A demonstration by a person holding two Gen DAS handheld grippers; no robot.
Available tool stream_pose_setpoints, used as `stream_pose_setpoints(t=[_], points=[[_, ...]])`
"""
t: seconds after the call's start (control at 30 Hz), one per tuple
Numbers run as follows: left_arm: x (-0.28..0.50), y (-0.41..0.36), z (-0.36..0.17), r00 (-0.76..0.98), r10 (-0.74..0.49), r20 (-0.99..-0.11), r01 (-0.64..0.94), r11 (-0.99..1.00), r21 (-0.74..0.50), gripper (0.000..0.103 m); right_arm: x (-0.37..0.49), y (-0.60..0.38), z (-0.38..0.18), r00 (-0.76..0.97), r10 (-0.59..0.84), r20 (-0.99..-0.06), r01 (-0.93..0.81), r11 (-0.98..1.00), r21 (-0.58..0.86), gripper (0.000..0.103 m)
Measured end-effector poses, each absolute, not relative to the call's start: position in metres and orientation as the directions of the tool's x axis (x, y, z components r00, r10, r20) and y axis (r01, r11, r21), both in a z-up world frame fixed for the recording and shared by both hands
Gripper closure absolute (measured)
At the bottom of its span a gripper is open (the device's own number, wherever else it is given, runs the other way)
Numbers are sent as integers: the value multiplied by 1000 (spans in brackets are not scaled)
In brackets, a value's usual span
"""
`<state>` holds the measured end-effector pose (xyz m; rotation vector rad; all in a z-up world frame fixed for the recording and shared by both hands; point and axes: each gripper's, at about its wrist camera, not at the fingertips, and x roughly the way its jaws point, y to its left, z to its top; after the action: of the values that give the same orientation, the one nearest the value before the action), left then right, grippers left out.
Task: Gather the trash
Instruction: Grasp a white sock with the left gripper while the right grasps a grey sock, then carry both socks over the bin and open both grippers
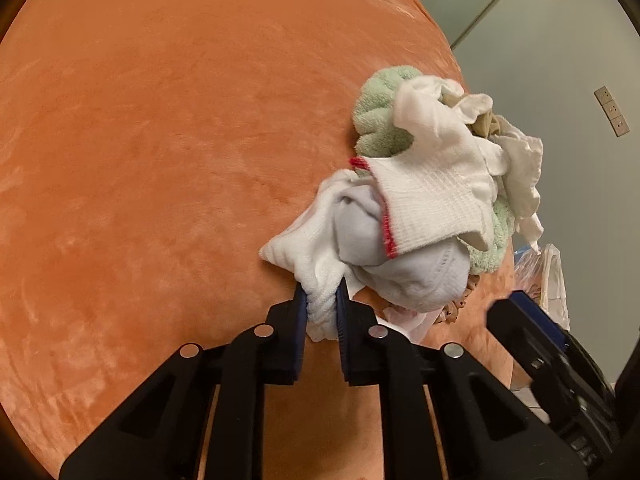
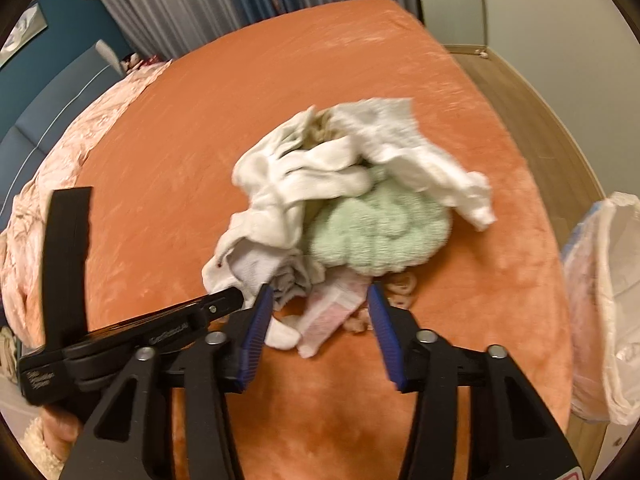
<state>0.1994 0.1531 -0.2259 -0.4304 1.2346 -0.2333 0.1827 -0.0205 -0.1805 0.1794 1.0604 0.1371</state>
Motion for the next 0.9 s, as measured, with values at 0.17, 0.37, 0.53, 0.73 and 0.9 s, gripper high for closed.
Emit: stream_pose_setpoints(t=[0.17,0.37,0.53,0.73,0.9], points=[[187,171,-224,322,-392,-862,-96,892,-442,90,192,-2,-192,449,260,-855,-55,963,264,69],[181,175,-228,307,-392,-867,-112,890,-442,90,202,19,-206,420,314,-851,-82,948,309,74],[181,173,-223,312,-385,-869,-108,894,-435,90,208,24,-209,409,308,-859,-94,951,295,95],[170,169,-192,365,-375,-852,-76,900,-429,90,188,8,-178,463,324,-825,-98,944,315,97],[156,157,-154,417,-384,-824,-36,899,-437,90,167,-17,-140,533,331,-779,-79,936,344,98]])
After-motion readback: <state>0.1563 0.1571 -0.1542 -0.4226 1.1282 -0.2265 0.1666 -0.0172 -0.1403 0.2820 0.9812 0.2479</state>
